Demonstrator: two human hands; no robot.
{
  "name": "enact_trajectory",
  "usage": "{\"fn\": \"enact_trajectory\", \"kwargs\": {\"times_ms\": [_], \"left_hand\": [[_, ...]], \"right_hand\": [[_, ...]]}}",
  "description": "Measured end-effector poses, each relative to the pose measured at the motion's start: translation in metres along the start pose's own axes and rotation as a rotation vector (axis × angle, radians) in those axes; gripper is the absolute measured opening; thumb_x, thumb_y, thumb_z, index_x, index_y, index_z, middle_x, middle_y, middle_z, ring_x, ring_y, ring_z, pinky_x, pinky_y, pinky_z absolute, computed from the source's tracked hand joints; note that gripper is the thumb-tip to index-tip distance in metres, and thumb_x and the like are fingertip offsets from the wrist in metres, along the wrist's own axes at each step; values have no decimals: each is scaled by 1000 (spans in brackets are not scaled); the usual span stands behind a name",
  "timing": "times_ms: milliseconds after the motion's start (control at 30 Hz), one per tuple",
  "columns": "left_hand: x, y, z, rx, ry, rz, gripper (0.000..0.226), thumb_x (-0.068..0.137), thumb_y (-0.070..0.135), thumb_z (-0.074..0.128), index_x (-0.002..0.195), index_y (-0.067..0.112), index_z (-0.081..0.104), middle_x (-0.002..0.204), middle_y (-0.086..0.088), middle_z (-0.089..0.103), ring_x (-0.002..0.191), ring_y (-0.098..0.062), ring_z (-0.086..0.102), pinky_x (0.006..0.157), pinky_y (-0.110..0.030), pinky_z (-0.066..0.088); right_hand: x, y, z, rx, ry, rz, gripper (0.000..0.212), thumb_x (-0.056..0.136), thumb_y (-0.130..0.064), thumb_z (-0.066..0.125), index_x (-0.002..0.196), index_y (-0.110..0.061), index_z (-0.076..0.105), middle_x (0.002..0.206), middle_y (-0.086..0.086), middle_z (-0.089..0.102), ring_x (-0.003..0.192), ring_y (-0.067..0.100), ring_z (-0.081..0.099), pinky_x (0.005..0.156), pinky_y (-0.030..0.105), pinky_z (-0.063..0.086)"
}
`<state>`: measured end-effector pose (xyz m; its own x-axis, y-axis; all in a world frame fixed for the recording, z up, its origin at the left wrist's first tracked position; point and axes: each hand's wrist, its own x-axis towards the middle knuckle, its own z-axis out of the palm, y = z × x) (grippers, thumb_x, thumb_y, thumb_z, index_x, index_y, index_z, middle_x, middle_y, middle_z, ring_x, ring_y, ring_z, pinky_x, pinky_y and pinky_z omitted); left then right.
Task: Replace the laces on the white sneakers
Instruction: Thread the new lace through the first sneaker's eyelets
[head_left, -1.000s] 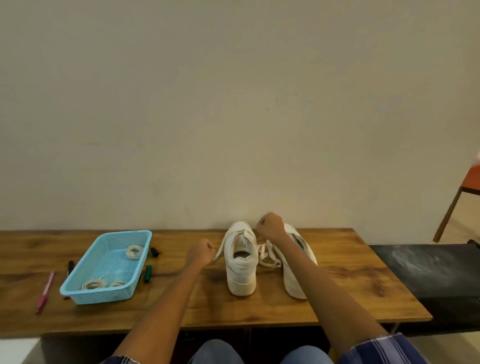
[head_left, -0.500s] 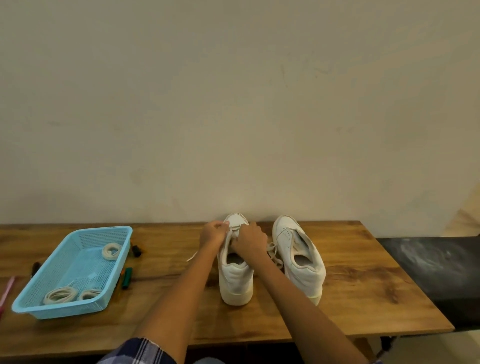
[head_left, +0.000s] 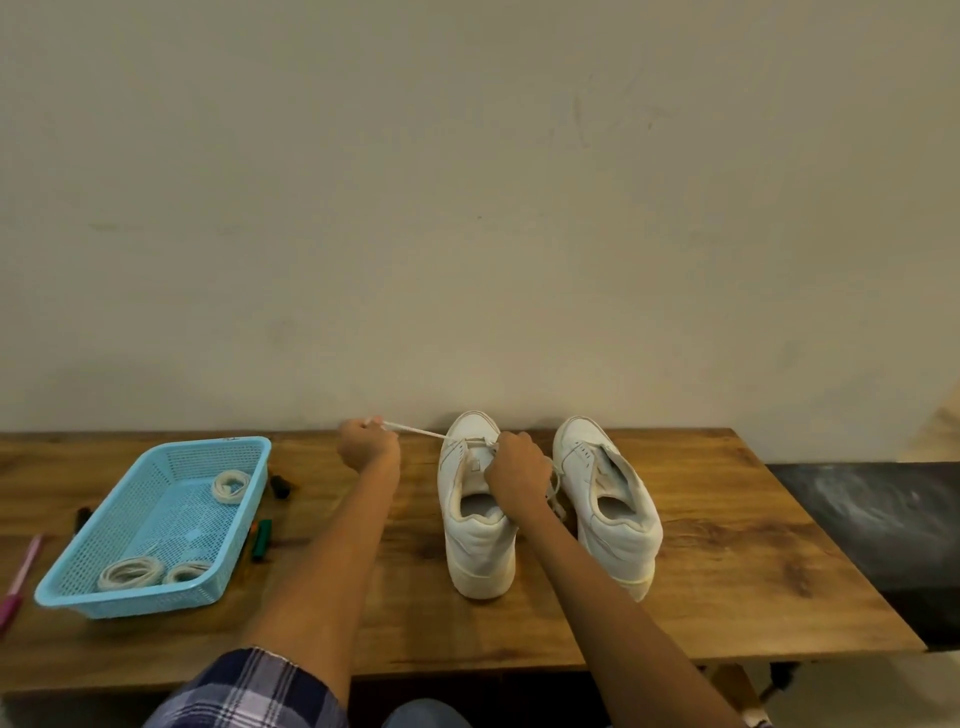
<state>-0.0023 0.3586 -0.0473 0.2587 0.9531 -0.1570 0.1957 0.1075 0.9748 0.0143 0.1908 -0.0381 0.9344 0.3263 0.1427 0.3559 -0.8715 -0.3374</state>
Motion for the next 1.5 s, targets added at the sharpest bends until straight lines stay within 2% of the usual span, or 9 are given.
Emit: {"fn": "enact_trajectory", "kwargs": {"times_ms": [200, 333, 467, 533, 700, 833, 1233, 1333, 1500], "left_hand": [[34, 36, -50, -206, 218, -12, 22, 100, 6, 38, 118, -2, 47, 128, -18, 53, 109, -28, 58, 92, -33, 50], [14, 24, -35, 63, -79, 69, 21, 95, 2, 39, 114, 3, 50, 124, -18, 56, 111, -33, 55, 88, -36, 45], [-28, 5, -4, 339, -595, 99, 32, 94, 31, 55, 116, 8, 56, 111, -7, 58, 104, -27, 56, 86, -33, 44], [-35, -8, 11, 360, -672, 102, 26, 90, 30, 62, 104, 9, 60, 105, -6, 60, 102, -26, 57, 89, -35, 45], [-40, -19, 27, 343, -559, 166, 28, 91, 17, 61, 63, 14, 54, 73, -5, 58, 74, -21, 51, 70, -33, 43], [-41, -18, 23, 164, -311, 143, 12, 91, 8, 55, 87, 5, 65, 97, -13, 67, 92, -31, 61, 76, -33, 46], [35, 51, -52, -267, 331, 92, 25, 95, 4, 42, 112, -1, 59, 120, -16, 59, 109, -27, 57, 84, -25, 42], [46, 49, -62, -164, 277, 150, 24, 94, 6, 45, 112, 0, 59, 121, -17, 58, 111, -30, 55, 88, -29, 41], [29, 29, -51, 176, -78, 157, 37, 91, 21, 59, 123, 2, 51, 127, -16, 55, 114, -34, 53, 94, -41, 44]], "right_hand": [[-3, -4, -1, -9, 14, 19, 21, 94, -13, 47, 113, -9, 56, 116, 10, 55, 102, 23, 57, 79, 27, 46], [-5, -6, -3, -33, 1, -7, 18, 94, -12, 47, 109, -9, 57, 115, 10, 56, 100, 22, 58, 76, 26, 45], [-6, -7, -6, -75, -22, -51, 19, 95, -10, 46, 111, -7, 56, 116, 11, 56, 101, 22, 58, 77, 26, 45], [-5, -7, -7, -87, -24, -67, 20, 95, -11, 46, 112, -7, 57, 117, 11, 56, 101, 22, 58, 78, 26, 46], [-3, -6, -5, -99, -35, -78, 20, 95, -11, 48, 113, -7, 57, 117, 12, 55, 102, 22, 58, 78, 25, 46], [-3, -5, -4, -100, -16, -72, 20, 95, -11, 46, 112, -8, 57, 117, 11, 55, 102, 23, 58, 75, 27, 45], [-4, -5, -1, -102, 21, -39, 22, 96, -14, 47, 116, -9, 56, 119, 10, 56, 104, 22, 58, 81, 27, 47], [-3, -4, 0, -112, 16, -44, 22, 96, -14, 46, 116, -9, 56, 119, 10, 56, 105, 22, 58, 83, 28, 48], [3, -4, -13, -70, -132, -99, 21, 94, -26, 50, 94, -8, 61, 97, 8, 65, 82, 20, 61, 66, 26, 46]]}}
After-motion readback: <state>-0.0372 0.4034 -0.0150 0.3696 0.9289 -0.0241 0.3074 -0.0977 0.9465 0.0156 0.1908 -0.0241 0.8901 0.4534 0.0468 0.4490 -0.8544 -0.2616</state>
